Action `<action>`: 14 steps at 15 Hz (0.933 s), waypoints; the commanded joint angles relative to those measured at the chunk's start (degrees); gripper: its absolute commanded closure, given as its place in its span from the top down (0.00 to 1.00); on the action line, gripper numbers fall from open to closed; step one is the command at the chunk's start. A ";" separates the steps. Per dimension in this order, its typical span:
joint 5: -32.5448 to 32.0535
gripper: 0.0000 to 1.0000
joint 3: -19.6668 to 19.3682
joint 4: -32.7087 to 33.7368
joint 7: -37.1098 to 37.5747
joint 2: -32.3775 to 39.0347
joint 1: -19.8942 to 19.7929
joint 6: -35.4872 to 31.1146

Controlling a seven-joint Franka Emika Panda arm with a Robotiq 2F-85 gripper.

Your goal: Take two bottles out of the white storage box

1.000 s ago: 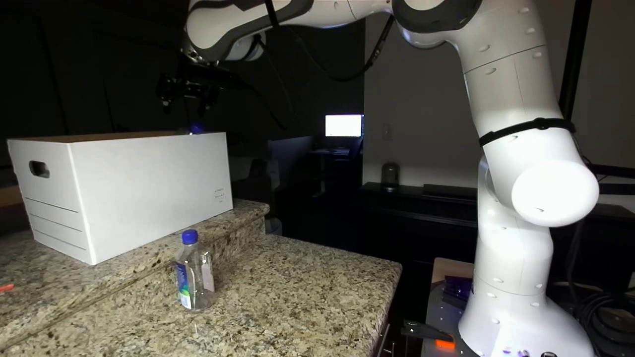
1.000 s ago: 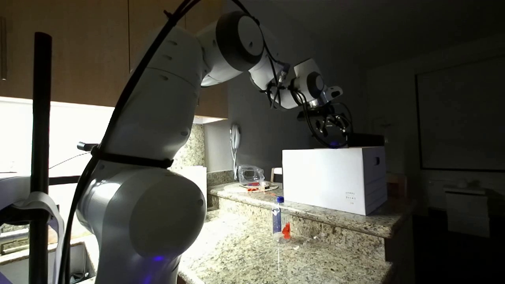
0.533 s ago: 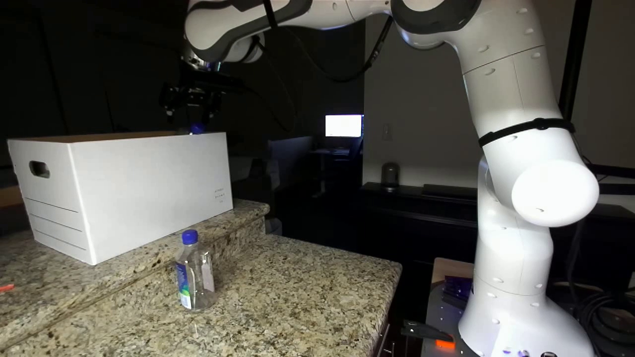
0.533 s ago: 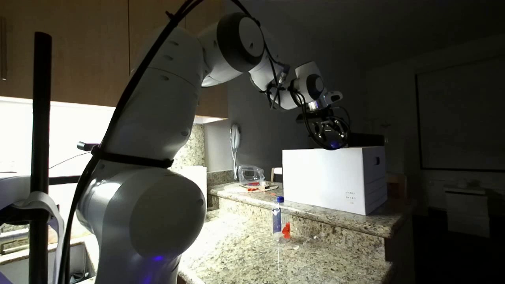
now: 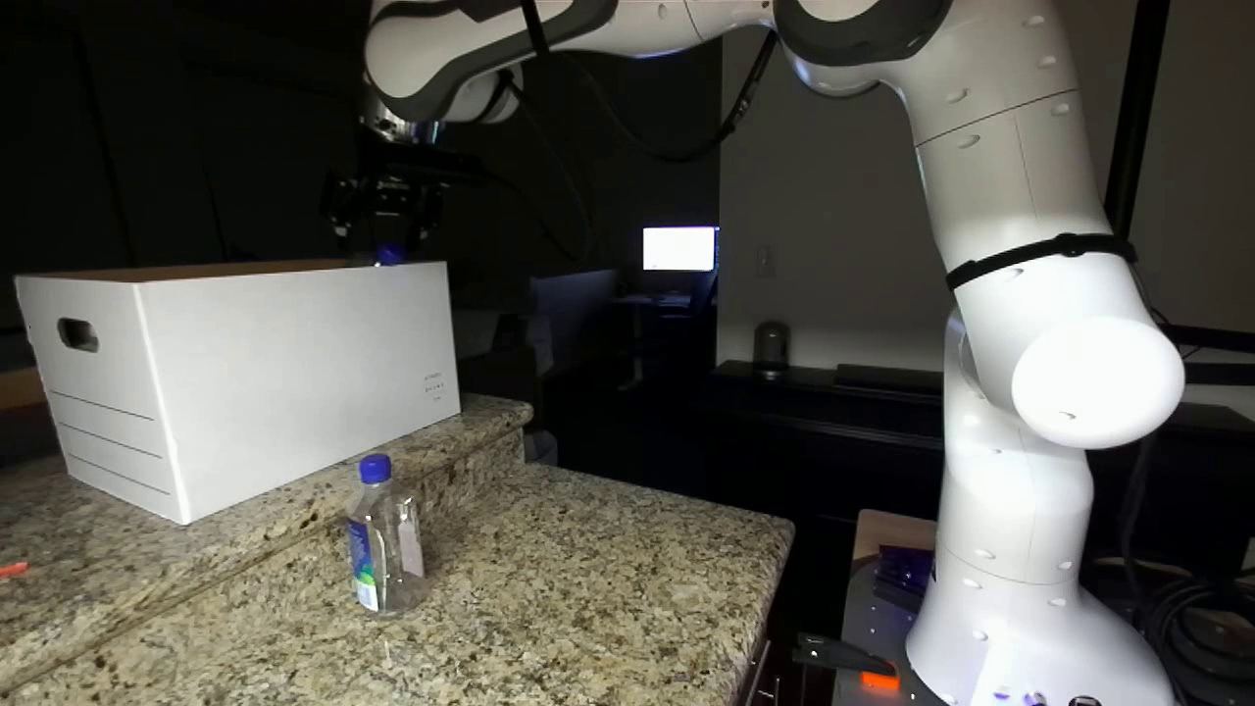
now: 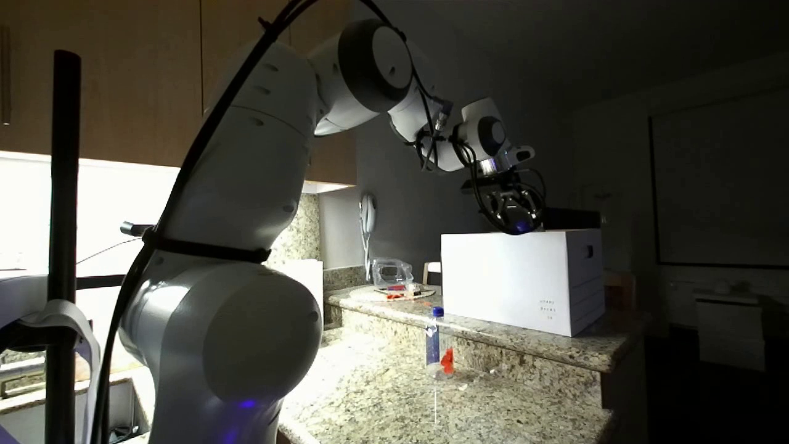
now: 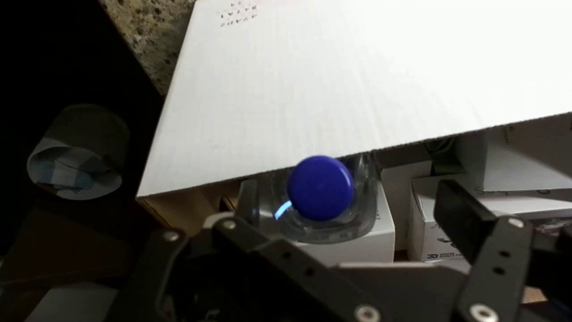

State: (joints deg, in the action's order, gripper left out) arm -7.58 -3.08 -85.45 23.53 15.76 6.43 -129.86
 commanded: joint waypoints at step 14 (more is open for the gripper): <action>-3.98 0.15 -0.30 -3.32 2.56 -3.13 0.50 2.06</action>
State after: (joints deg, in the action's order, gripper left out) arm -9.14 -3.37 -86.67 23.91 14.97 6.49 -129.10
